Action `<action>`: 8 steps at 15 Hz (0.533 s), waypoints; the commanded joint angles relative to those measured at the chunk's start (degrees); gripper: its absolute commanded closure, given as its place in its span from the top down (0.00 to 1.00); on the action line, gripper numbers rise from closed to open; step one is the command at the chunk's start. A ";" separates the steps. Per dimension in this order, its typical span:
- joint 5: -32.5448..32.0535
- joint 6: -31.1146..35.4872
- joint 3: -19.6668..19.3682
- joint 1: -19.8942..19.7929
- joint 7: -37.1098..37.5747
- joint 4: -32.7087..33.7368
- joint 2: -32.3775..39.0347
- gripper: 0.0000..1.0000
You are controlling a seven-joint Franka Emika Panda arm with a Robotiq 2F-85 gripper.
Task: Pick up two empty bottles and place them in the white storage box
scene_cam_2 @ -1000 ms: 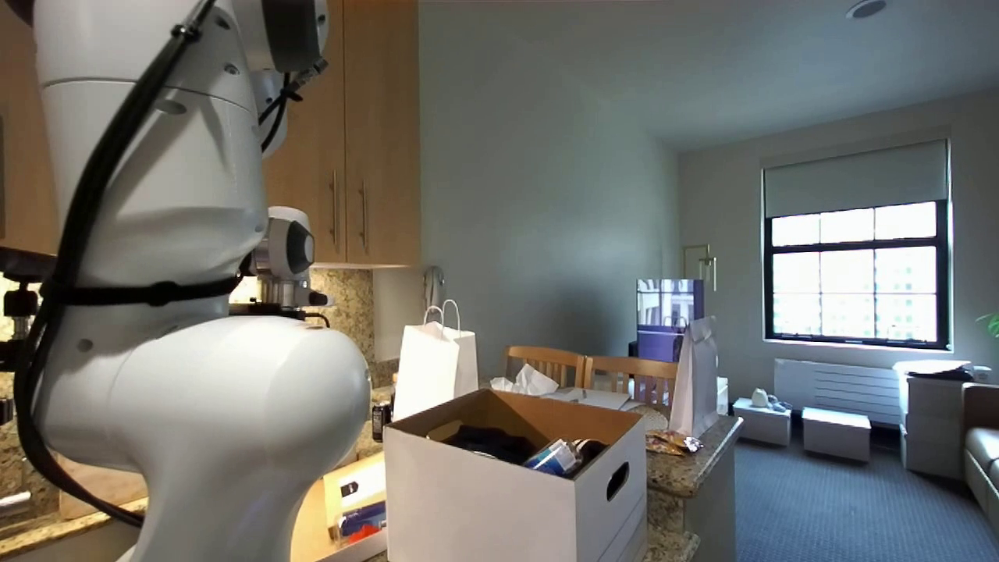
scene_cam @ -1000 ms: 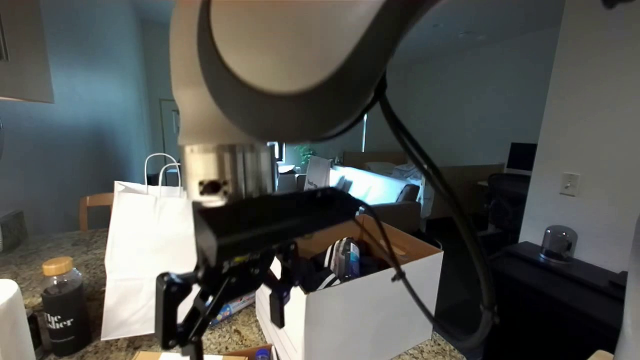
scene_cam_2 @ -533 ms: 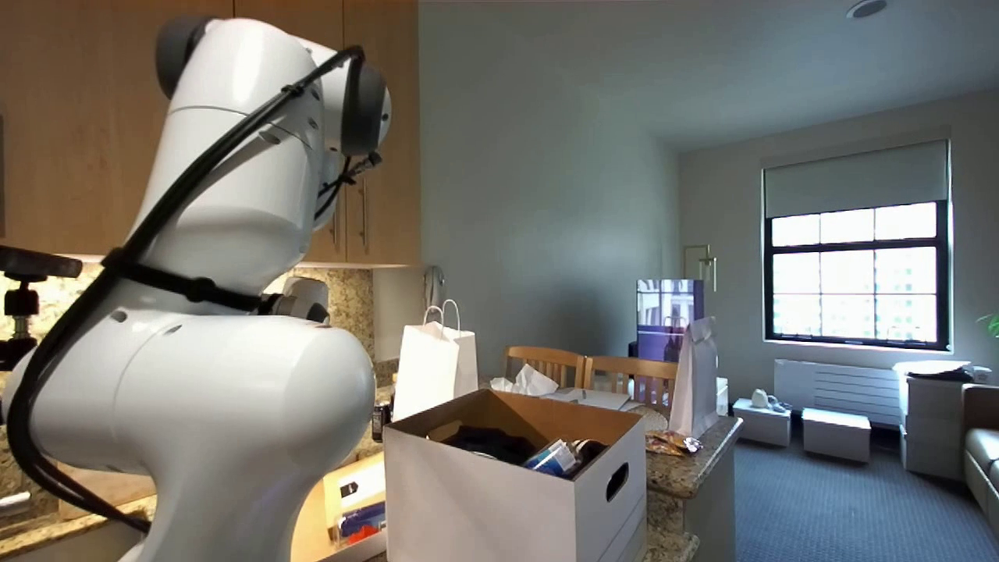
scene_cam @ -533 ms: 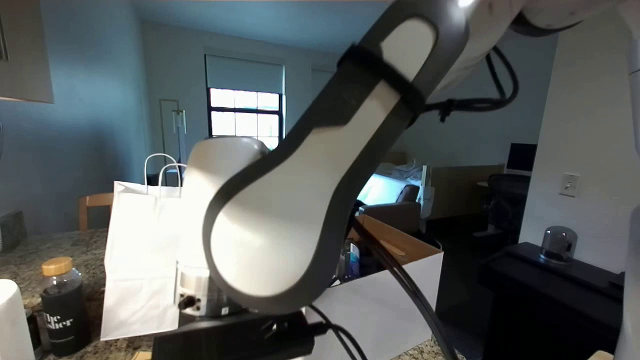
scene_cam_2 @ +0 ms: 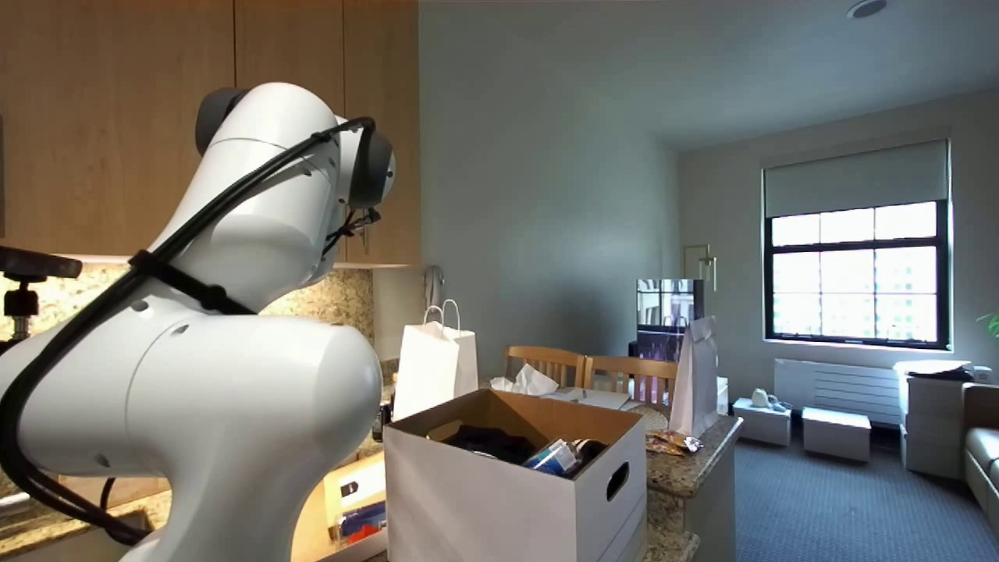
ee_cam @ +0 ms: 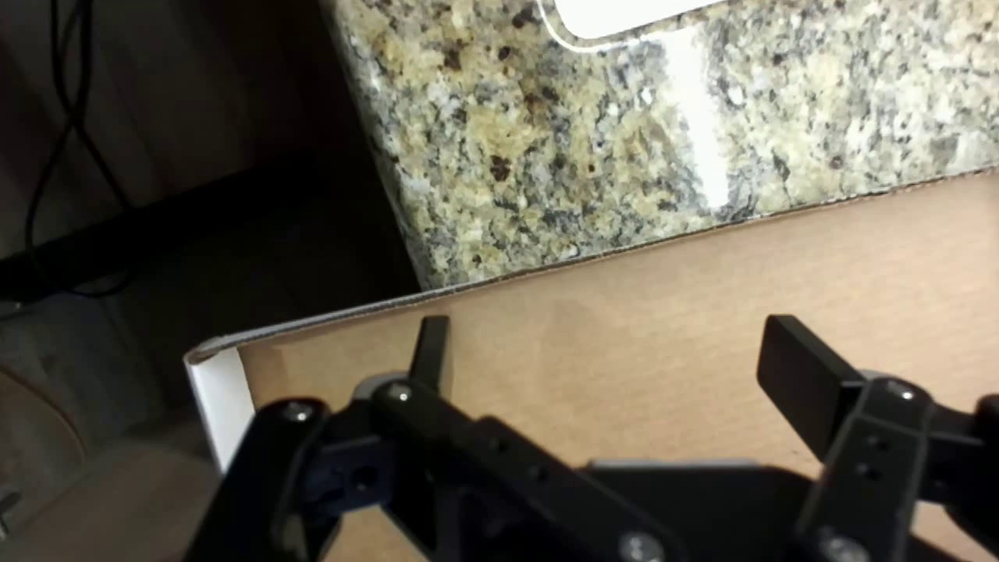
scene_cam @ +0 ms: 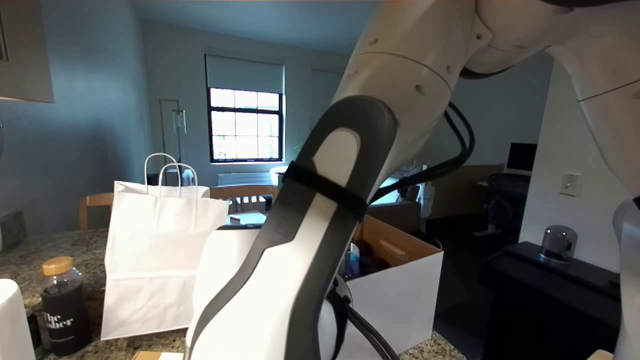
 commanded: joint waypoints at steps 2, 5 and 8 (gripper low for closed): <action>10.61 9.41 1.90 -1.01 3.55 -5.94 1.28 1.00; 14.61 12.66 2.19 -1.71 3.81 -10.05 -0.38 1.00; 12.85 11.81 -3.10 1.54 5.97 -13.79 -4.72 1.00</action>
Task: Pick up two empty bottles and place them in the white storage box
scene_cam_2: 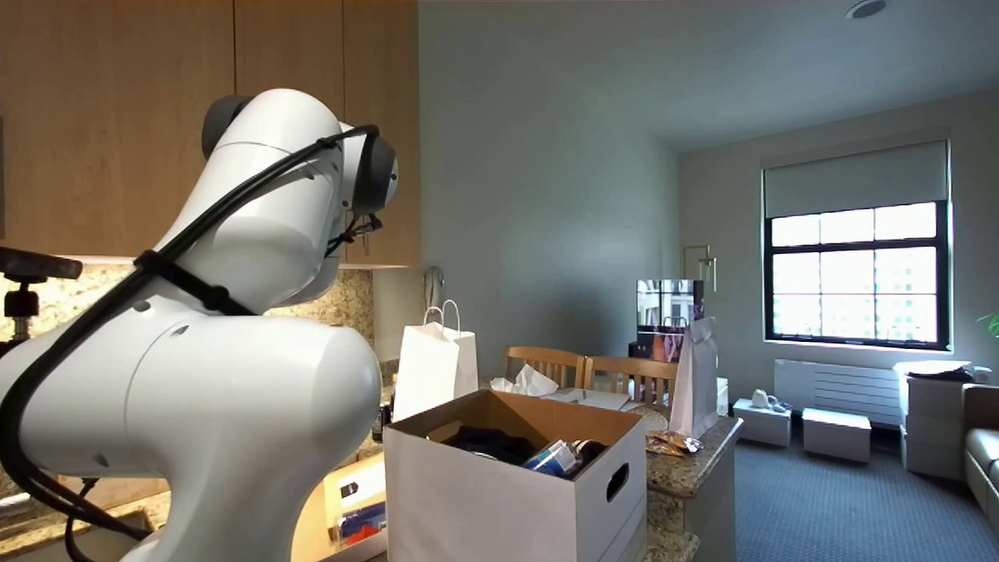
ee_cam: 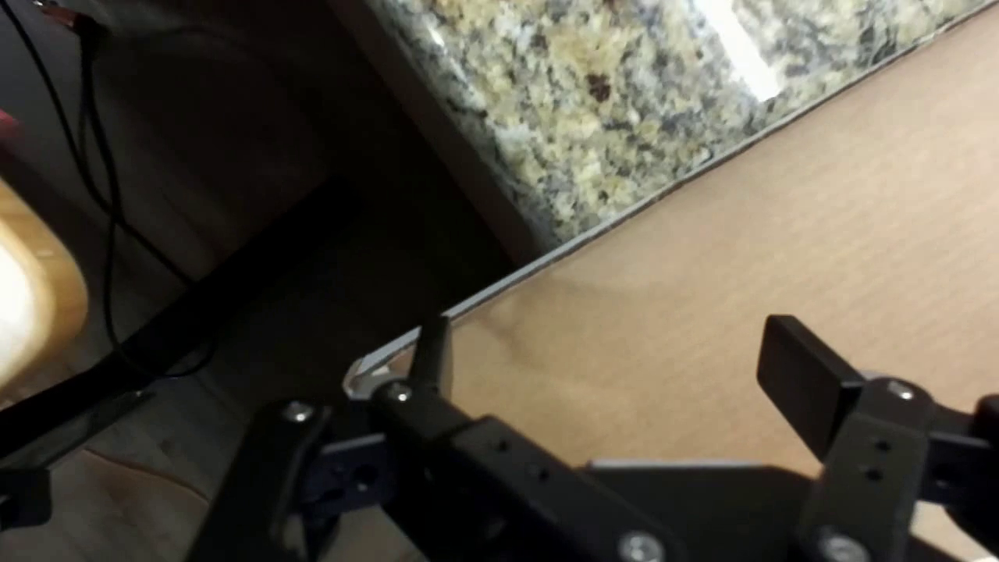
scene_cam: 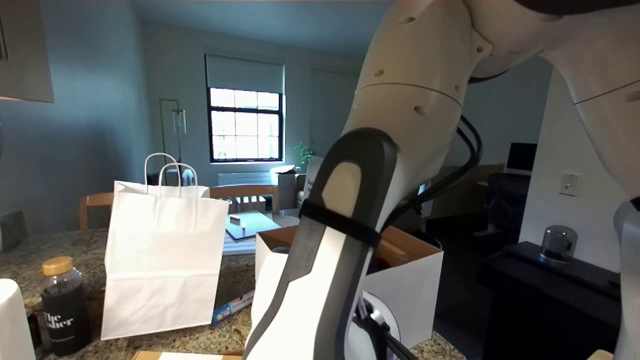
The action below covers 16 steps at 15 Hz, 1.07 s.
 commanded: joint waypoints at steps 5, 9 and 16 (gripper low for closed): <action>-13.78 -6.48 -23.61 19.25 5.57 -5.81 -10.42 1.00; -25.21 -9.51 -29.61 24.42 7.25 -0.53 -9.11 1.00; -41.08 -13.40 -41.34 34.20 20.41 6.72 -3.97 1.00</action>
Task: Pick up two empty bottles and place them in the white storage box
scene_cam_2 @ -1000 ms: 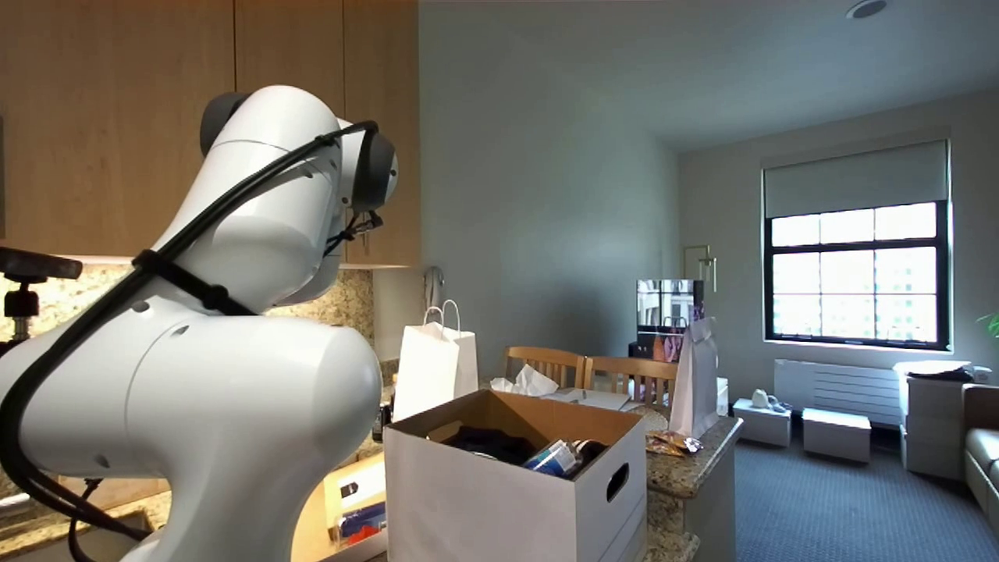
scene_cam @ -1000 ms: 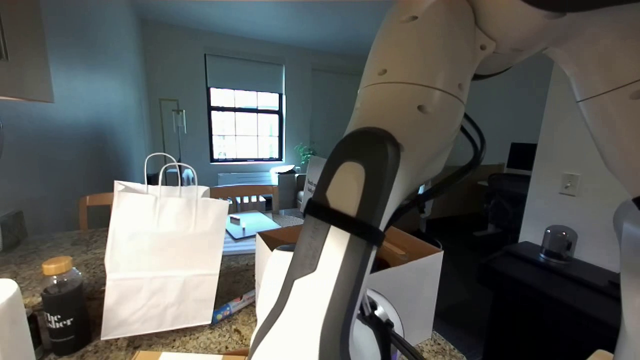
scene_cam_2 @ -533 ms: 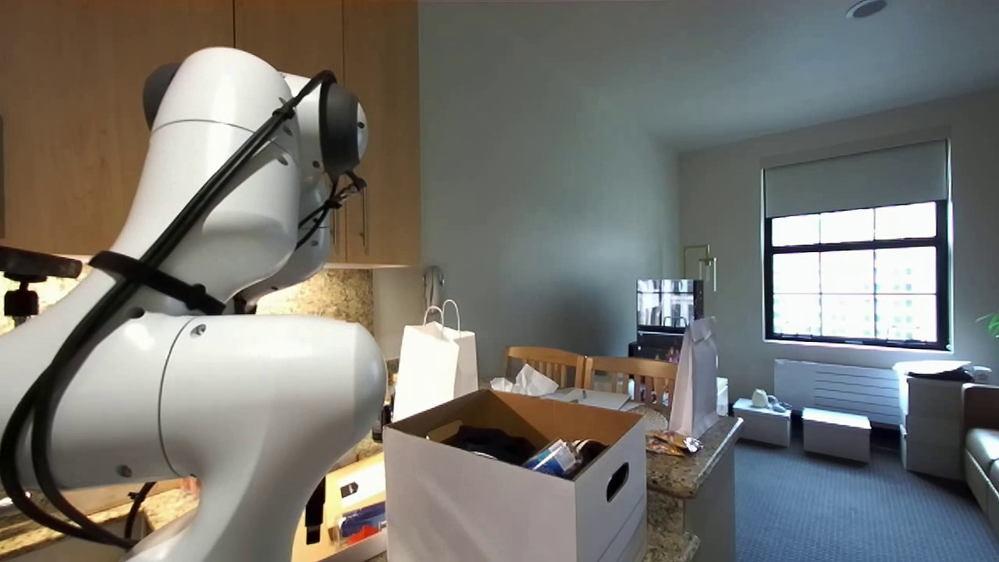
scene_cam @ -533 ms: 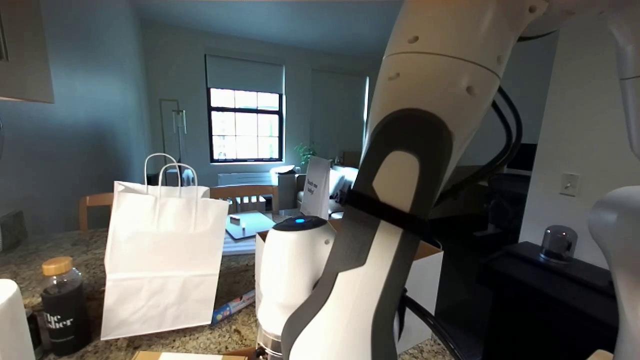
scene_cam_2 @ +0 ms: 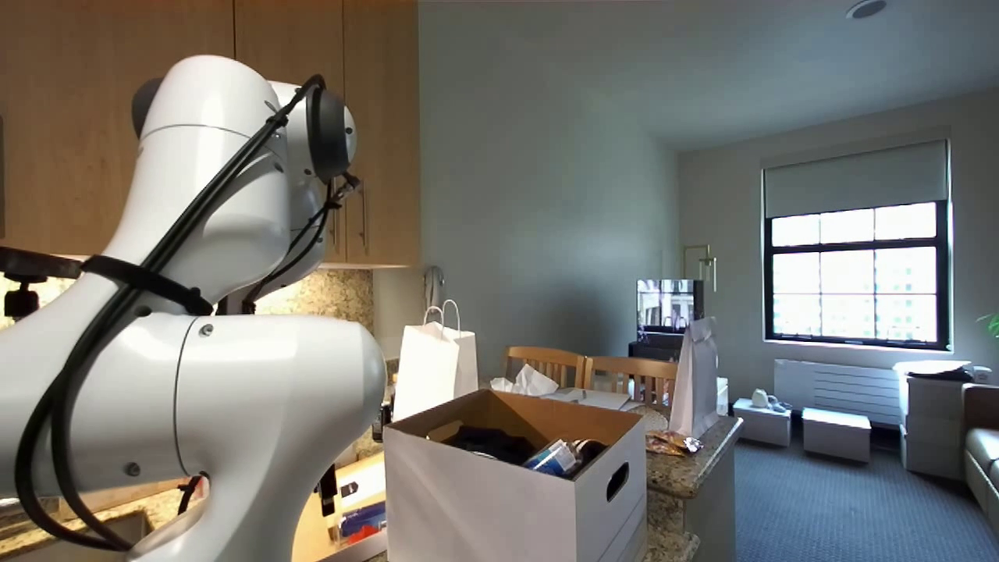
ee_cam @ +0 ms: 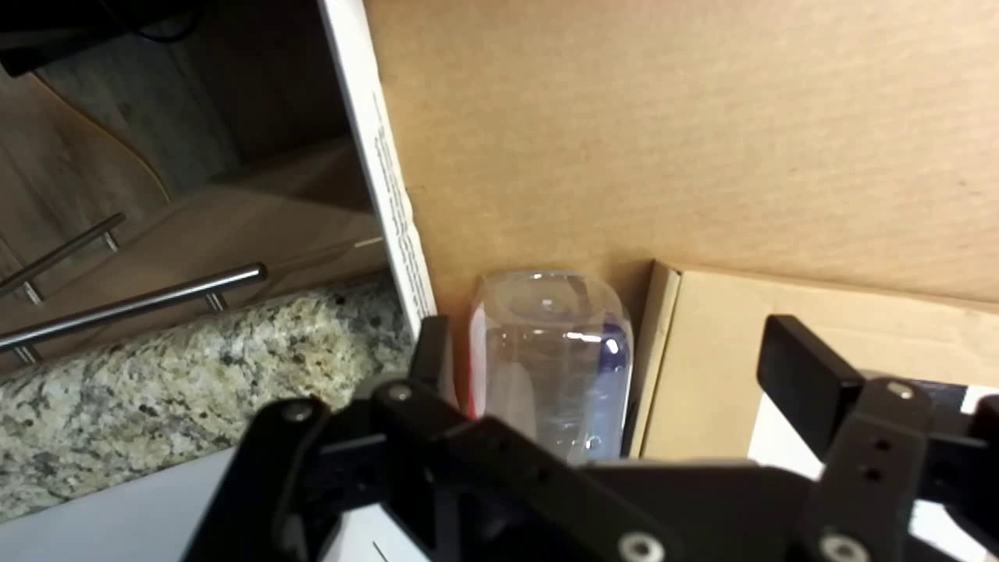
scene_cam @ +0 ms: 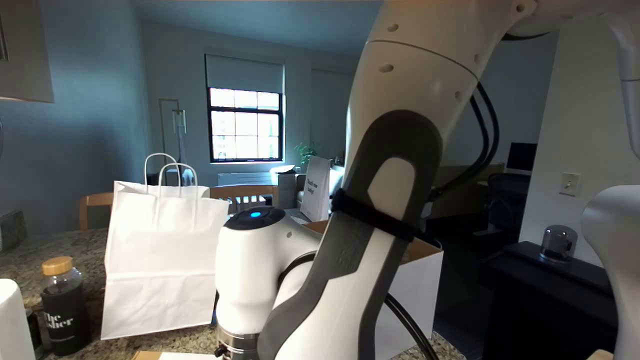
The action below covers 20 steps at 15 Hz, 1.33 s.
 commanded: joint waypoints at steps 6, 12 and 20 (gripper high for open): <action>-11.18 -6.02 -8.63 7.72 14.87 7.21 6.89 1.00; -11.14 -6.57 -8.32 7.47 14.75 9.56 10.54 1.00; -10.74 -6.69 -8.94 7.52 13.96 11.28 13.75 1.00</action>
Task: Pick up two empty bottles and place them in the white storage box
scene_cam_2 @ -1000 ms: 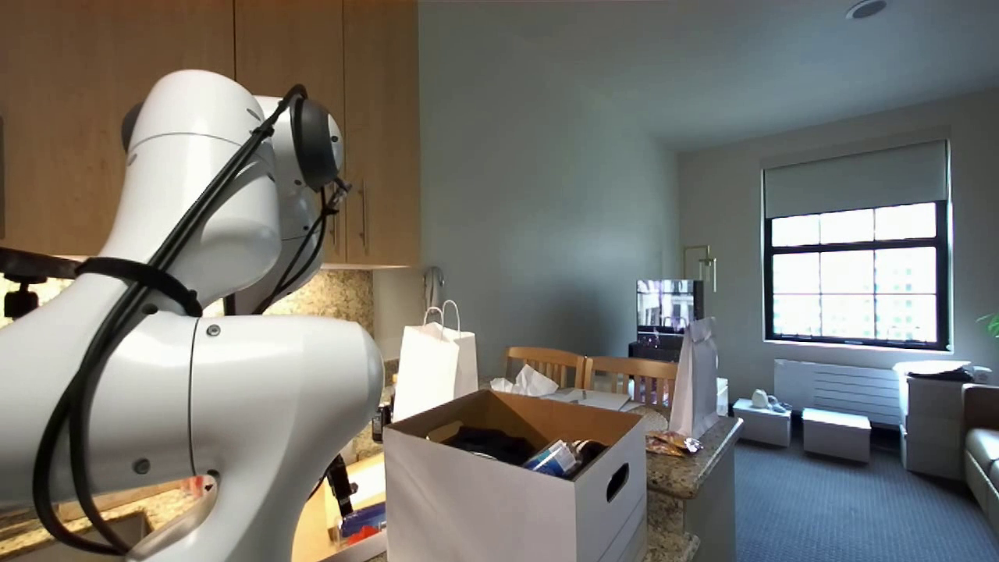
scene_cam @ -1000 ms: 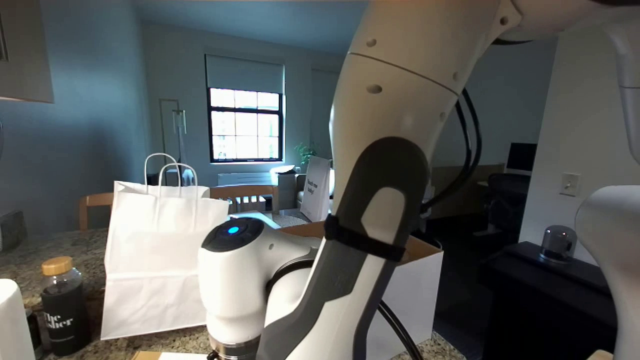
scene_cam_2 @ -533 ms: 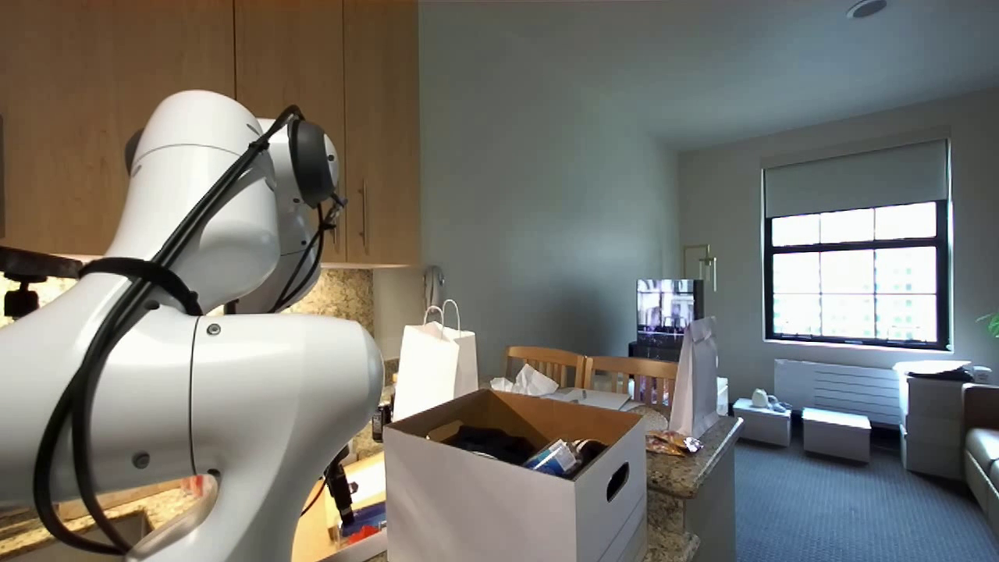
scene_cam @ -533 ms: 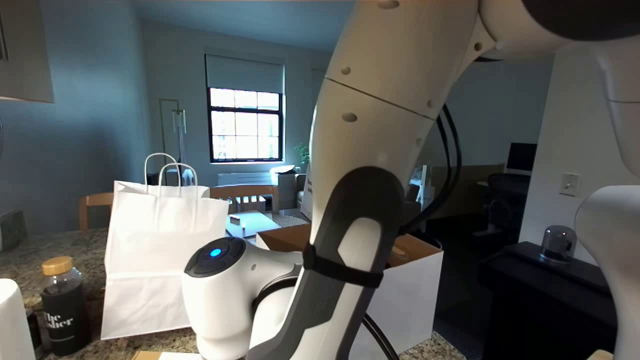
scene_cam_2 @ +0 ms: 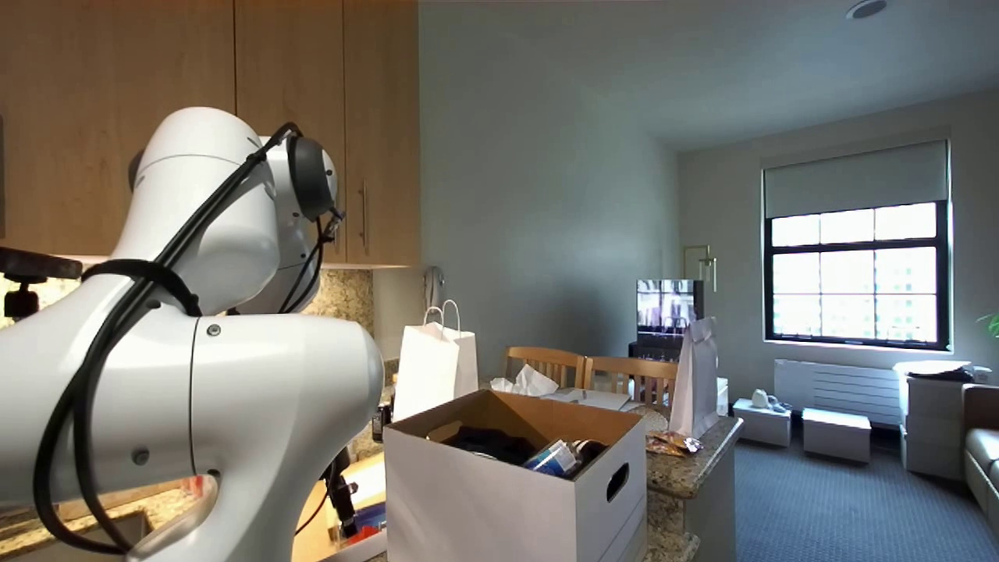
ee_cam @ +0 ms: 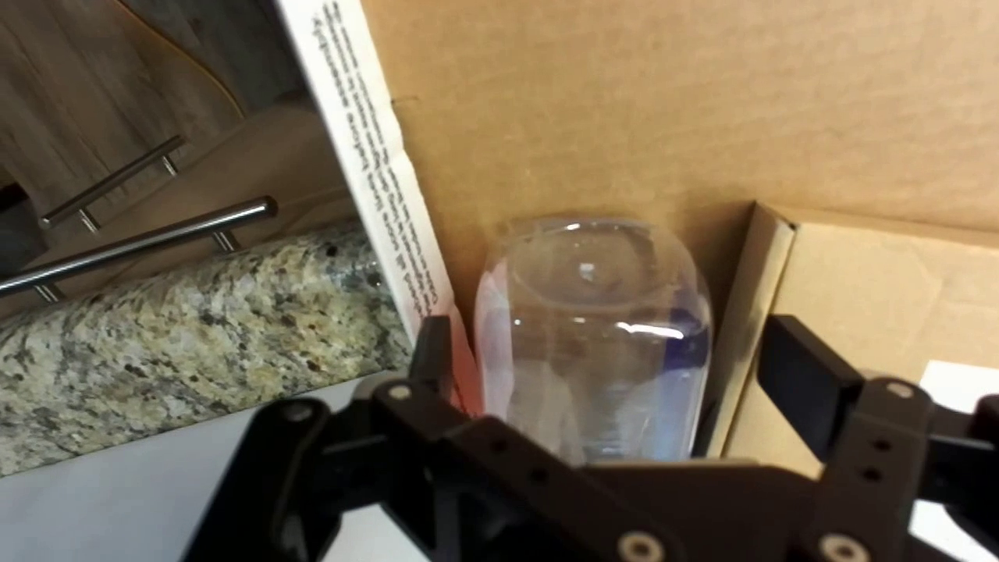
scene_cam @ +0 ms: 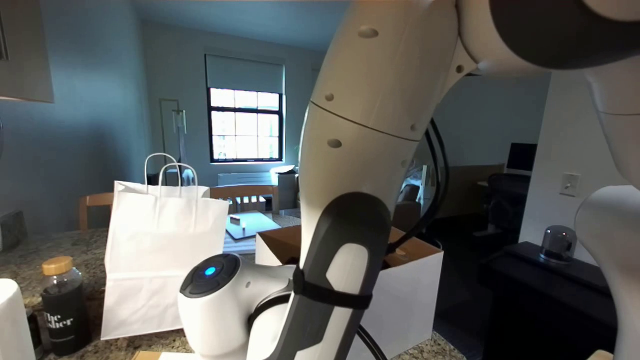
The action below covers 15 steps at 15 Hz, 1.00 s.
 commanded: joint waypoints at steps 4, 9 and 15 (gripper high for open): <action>-0.75 -1.28 -0.29 -0.10 0.61 1.33 1.68 0.60; -0.74 -1.04 -0.17 -0.07 0.58 1.88 1.54 0.38; -2.70 -1.11 -3.93 6.55 5.63 -1.54 -3.76 0.35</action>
